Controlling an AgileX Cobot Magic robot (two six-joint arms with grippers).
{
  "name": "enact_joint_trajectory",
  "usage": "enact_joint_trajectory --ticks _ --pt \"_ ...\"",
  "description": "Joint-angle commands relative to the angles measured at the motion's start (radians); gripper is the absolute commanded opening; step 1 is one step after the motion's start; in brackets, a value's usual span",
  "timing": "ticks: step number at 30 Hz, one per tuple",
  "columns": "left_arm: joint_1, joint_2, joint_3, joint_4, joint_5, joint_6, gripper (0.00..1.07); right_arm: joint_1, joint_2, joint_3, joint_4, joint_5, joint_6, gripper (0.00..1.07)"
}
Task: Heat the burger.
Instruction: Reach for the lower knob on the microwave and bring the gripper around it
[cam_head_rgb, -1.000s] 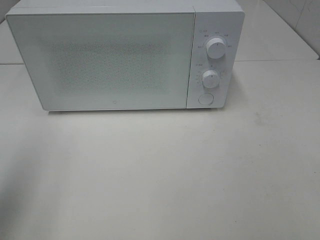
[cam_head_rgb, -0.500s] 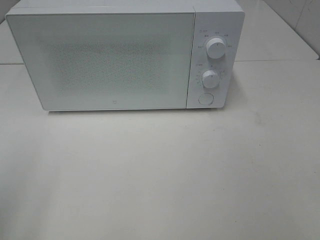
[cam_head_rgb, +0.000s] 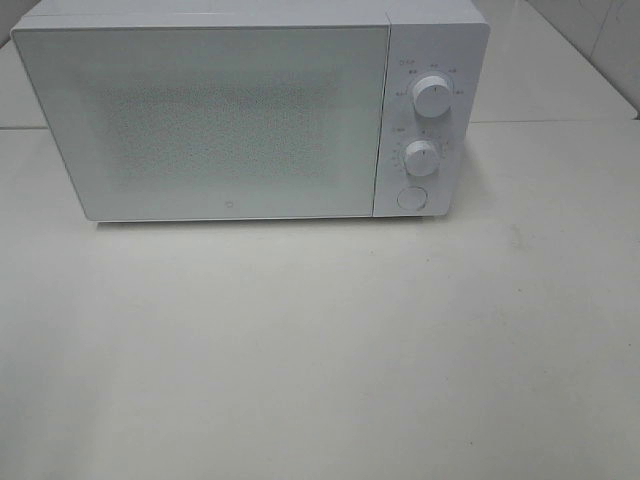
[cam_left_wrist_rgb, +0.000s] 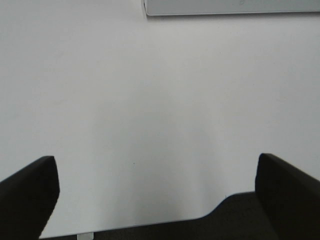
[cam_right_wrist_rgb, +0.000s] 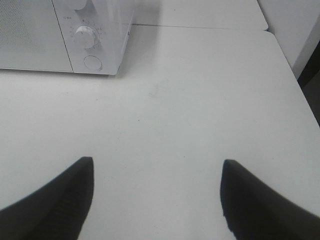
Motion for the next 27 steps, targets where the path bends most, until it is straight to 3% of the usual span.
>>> enact_joint_trajectory --ticks 1,7,15,27 --pt "0.003 -0.030 0.003 -0.007 -0.012 -0.013 1.00 -0.007 -0.027 0.003 0.007 -0.010 0.009 0.69" --pt "0.008 -0.071 0.003 -0.010 -0.013 -0.013 1.00 -0.007 -0.027 0.003 0.007 -0.010 0.009 0.69" --pt "0.136 -0.236 0.003 -0.010 -0.013 -0.013 1.00 -0.007 -0.027 0.003 0.007 -0.010 0.009 0.69" --pt "0.143 -0.269 0.003 -0.020 -0.013 -0.011 1.00 -0.007 -0.027 0.003 0.007 -0.010 0.009 0.69"
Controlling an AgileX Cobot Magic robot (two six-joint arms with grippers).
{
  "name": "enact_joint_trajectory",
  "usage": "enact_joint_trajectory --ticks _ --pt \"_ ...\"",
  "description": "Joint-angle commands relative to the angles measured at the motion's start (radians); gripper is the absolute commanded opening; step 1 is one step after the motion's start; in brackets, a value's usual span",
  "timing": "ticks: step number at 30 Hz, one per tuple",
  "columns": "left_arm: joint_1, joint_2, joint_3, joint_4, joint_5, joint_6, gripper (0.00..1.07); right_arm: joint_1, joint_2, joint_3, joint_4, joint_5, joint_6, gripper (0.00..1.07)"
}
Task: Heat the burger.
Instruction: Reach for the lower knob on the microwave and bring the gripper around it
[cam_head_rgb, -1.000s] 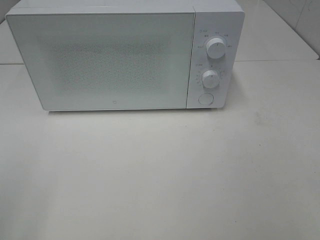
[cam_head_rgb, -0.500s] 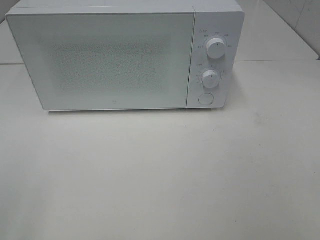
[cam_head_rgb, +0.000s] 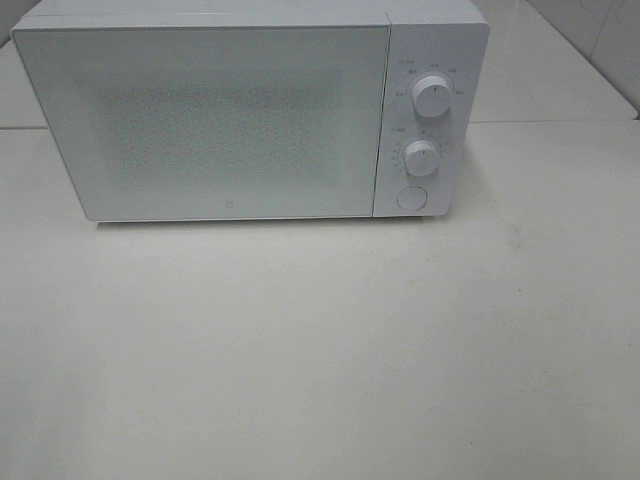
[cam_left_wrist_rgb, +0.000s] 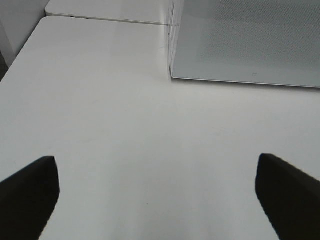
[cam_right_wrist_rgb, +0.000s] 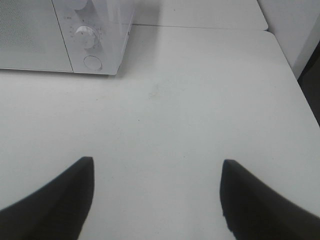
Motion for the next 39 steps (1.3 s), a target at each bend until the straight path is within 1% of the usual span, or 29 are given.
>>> enact_joint_trajectory --ticks 1,11,14,15,17,18,20,21,28,30,31,32,37,39 --pt "0.004 -0.020 0.003 -0.009 -0.009 -0.004 1.00 -0.007 -0.027 0.003 0.007 -0.010 0.009 0.69" --pt "0.004 -0.018 0.003 -0.009 -0.009 -0.003 1.00 -0.007 -0.027 0.002 0.005 -0.012 0.019 0.69" --pt "0.004 -0.018 0.003 -0.009 -0.009 -0.003 1.00 -0.007 -0.017 -0.016 0.005 -0.037 0.044 0.69" --pt "0.004 -0.018 0.003 -0.009 -0.009 -0.003 1.00 -0.007 0.007 -0.031 0.007 -0.077 0.062 0.69" --pt "0.004 -0.018 0.003 -0.009 -0.009 -0.003 1.00 -0.007 0.021 -0.035 0.007 -0.096 0.063 0.69" --pt "0.004 -0.018 0.003 -0.009 -0.009 -0.003 1.00 -0.007 0.052 -0.035 0.005 -0.142 0.063 0.69" --pt "0.004 -0.018 0.003 -0.009 -0.009 -0.003 1.00 -0.007 0.072 -0.035 0.004 -0.164 0.063 0.69" --pt "0.004 -0.018 0.003 -0.009 -0.009 -0.003 1.00 -0.007 0.111 -0.035 0.002 -0.216 0.063 0.69" --pt "0.004 -0.018 0.003 -0.009 -0.009 -0.003 1.00 -0.004 0.211 -0.034 0.002 -0.340 0.060 0.69" --pt "0.004 -0.018 0.003 -0.009 -0.009 -0.003 1.00 -0.004 0.268 -0.020 0.002 -0.424 0.060 0.69" --pt "0.004 -0.018 0.003 -0.009 -0.009 -0.003 1.00 -0.004 0.268 -0.020 0.002 -0.424 0.060 0.69" --pt "0.004 -0.018 0.003 -0.009 -0.009 -0.003 1.00 -0.004 0.302 -0.001 0.002 -0.481 0.060 0.69" --pt "0.004 -0.018 0.003 -0.009 -0.009 -0.003 1.00 -0.004 0.374 0.032 0.002 -0.576 0.056 0.69" --pt "0.004 -0.018 0.003 -0.009 -0.009 -0.003 1.00 -0.004 0.437 0.047 0.002 -0.649 0.056 0.69"
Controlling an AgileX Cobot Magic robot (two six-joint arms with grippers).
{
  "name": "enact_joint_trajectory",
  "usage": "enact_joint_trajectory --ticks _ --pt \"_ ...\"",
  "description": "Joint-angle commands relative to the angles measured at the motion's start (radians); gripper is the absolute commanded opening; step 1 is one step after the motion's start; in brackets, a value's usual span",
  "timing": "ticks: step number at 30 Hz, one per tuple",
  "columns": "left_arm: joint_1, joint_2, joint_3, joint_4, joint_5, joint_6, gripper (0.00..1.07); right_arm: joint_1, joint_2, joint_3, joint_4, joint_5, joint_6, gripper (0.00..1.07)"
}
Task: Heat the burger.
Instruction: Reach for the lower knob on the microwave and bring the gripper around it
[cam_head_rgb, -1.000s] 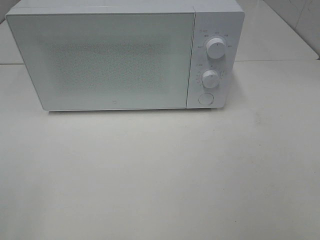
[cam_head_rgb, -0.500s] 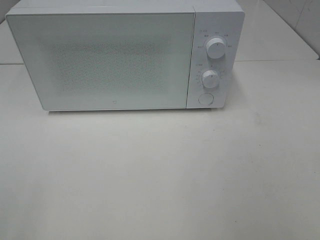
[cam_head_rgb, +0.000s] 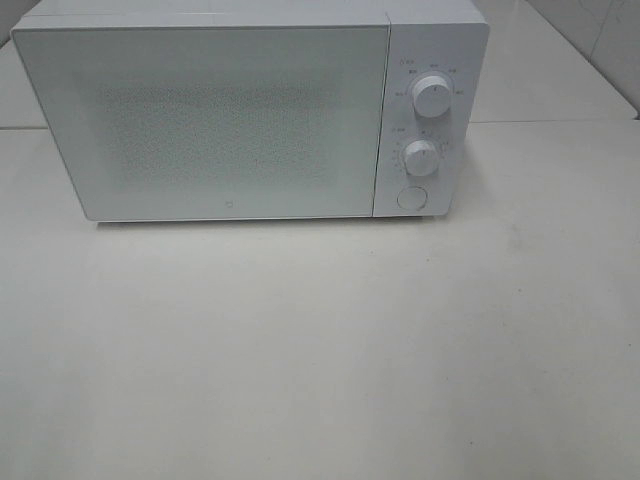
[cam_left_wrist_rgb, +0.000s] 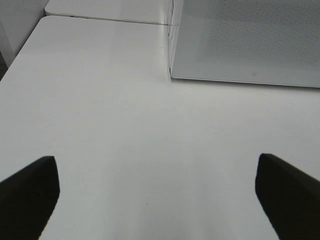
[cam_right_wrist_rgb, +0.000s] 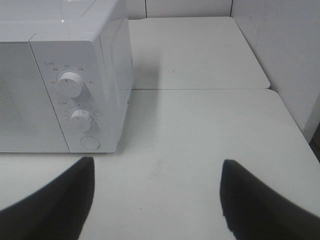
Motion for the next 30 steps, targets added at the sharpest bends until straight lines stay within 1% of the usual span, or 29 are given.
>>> enact_joint_trajectory --ticks 1,3,4,5,6,8,9,11,13,16,23,25,26,30 --pt "0.004 -0.018 0.003 -0.009 -0.009 -0.003 1.00 -0.004 0.045 0.013 0.001 -0.081 0.004 0.69" --pt "0.004 -0.018 0.003 -0.009 -0.009 -0.003 1.00 -0.004 0.109 0.030 0.001 -0.164 0.004 0.69" --pt "0.004 -0.018 0.003 -0.009 -0.009 -0.003 1.00 -0.004 0.109 0.030 0.001 -0.164 0.004 0.69" --pt "0.004 -0.018 0.003 -0.009 -0.009 -0.003 1.00 -0.004 0.154 0.039 0.001 -0.214 0.004 0.69" --pt "0.004 -0.018 0.003 -0.009 -0.009 -0.003 1.00 -0.004 0.154 0.039 0.001 -0.214 0.004 0.69" --pt "0.004 -0.018 0.003 -0.009 -0.009 -0.003 1.00 -0.004 0.229 0.046 0.002 -0.280 0.005 0.69" --pt "0.004 -0.018 0.003 -0.009 -0.009 -0.003 1.00 -0.004 0.229 0.046 0.002 -0.280 0.005 0.69" --pt "0.004 -0.018 0.003 -0.009 -0.009 -0.003 1.00 -0.004 0.293 0.047 0.002 -0.332 0.008 0.69" --pt "0.004 -0.018 0.003 -0.009 -0.009 -0.003 1.00 -0.004 0.311 0.047 0.002 -0.347 0.009 0.69" --pt "0.004 -0.018 0.003 -0.009 -0.009 -0.003 1.00 -0.004 0.393 0.047 0.005 -0.422 0.010 0.69" --pt "0.004 -0.018 0.003 -0.009 -0.009 -0.003 1.00 -0.004 0.485 0.047 0.005 -0.525 0.058 0.69" --pt "0.004 -0.018 0.003 -0.009 -0.009 -0.003 1.00 -0.004 0.527 0.047 0.001 -0.599 0.057 0.69" --pt "0.004 -0.018 0.003 -0.009 -0.009 -0.003 1.00 -0.004 0.527 0.047 0.001 -0.599 0.057 0.69" --pt "0.004 -0.018 0.003 -0.009 -0.009 -0.003 1.00 -0.004 0.603 0.056 -0.002 -0.704 0.037 0.69"
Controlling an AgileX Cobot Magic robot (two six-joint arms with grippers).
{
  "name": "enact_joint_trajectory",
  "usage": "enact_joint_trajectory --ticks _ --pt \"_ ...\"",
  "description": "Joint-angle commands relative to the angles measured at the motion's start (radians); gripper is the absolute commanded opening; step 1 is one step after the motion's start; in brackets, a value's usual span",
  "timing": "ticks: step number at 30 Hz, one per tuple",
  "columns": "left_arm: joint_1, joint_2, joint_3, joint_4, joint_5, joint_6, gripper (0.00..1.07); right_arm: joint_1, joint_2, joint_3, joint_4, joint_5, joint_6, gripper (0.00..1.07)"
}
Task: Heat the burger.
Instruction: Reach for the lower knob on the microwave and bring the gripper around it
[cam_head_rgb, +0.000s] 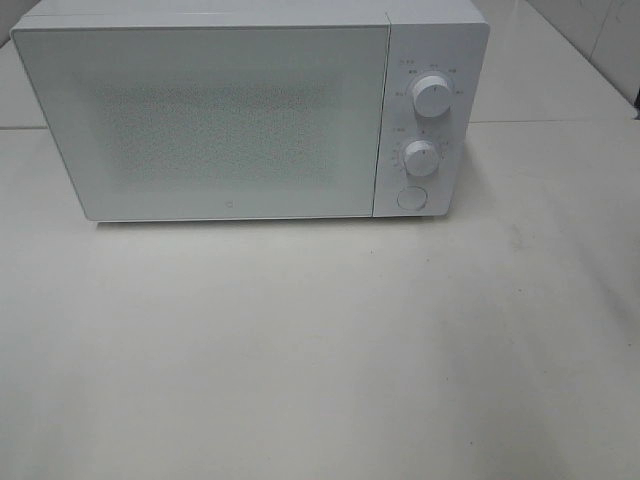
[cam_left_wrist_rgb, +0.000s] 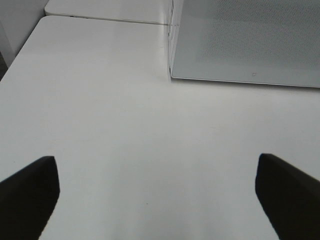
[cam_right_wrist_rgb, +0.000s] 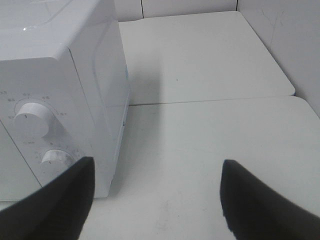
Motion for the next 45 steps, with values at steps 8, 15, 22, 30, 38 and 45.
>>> enact_joint_trajectory --ticks 8,15,22,30,38,45 --pt "0.004 -0.018 0.003 -0.009 -0.009 -0.003 1.00 -0.002 0.165 0.115 0.031 -0.339 -0.100 0.69" --pt "0.004 -0.018 0.003 -0.009 -0.009 -0.003 1.00 0.054 0.264 0.210 0.225 -0.601 -0.194 0.69" --pt "0.004 -0.018 0.003 -0.009 -0.009 -0.003 1.00 0.271 0.398 0.231 0.481 -0.811 -0.380 0.69" --pt "0.004 -0.018 0.003 -0.009 -0.009 -0.003 1.00 0.509 0.541 0.228 0.694 -1.006 -0.437 0.69" --pt "0.004 -0.018 0.003 -0.009 -0.009 -0.003 1.00 0.711 0.663 0.133 0.911 -1.046 -0.471 0.69" --pt "0.004 -0.018 0.003 -0.009 -0.009 -0.003 1.00 0.756 0.737 0.052 0.921 -1.042 -0.491 0.69"
